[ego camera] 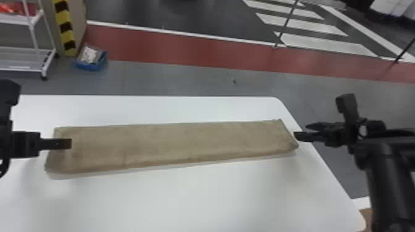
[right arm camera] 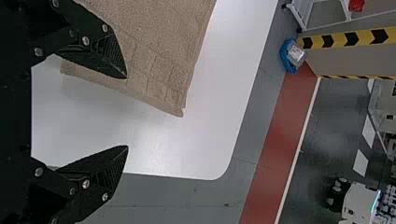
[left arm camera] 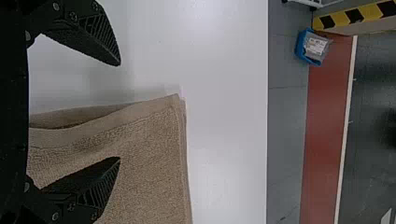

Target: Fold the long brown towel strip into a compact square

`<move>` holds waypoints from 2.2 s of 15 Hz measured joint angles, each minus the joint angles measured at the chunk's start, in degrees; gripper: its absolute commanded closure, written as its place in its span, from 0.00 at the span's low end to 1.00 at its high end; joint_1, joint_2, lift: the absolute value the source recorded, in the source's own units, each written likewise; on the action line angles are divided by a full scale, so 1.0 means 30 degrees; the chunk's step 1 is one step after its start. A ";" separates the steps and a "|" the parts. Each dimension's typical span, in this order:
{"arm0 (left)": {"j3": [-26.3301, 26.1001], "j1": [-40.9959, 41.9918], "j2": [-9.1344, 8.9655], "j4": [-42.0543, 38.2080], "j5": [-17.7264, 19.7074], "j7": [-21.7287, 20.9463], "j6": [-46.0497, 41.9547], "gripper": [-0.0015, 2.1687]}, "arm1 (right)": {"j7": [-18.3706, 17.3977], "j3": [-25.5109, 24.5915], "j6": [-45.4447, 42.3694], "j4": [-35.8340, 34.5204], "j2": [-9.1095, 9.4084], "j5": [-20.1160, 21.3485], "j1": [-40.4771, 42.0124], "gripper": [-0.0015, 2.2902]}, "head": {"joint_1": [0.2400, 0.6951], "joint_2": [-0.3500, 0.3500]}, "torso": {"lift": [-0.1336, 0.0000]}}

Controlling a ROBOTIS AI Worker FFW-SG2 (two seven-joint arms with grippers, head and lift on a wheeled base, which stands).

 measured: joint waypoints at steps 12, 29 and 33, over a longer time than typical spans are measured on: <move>0.0067 0.0000 0.0066 0.0000 0.0021 -0.0017 0.0055 0.09 | 0.0076 -0.0235 -0.0102 -0.0006 -0.0001 0.0000 0.0097 0.18 | 1.00 0.07 | 0.07; -0.0275 0.0135 -0.0037 0.0211 -0.0013 -0.0008 0.0014 0.13 | 0.0110 -0.0360 -0.0161 -0.0004 0.0027 0.0000 0.0248 0.18 | 1.00 0.06 | 0.07; -0.0468 0.0086 -0.0032 0.0293 -0.0135 -0.0022 0.0019 0.17 | 0.0195 -0.0408 -0.0127 -0.0004 0.0019 -0.0006 0.0272 0.18 | 1.00 0.05 | 0.07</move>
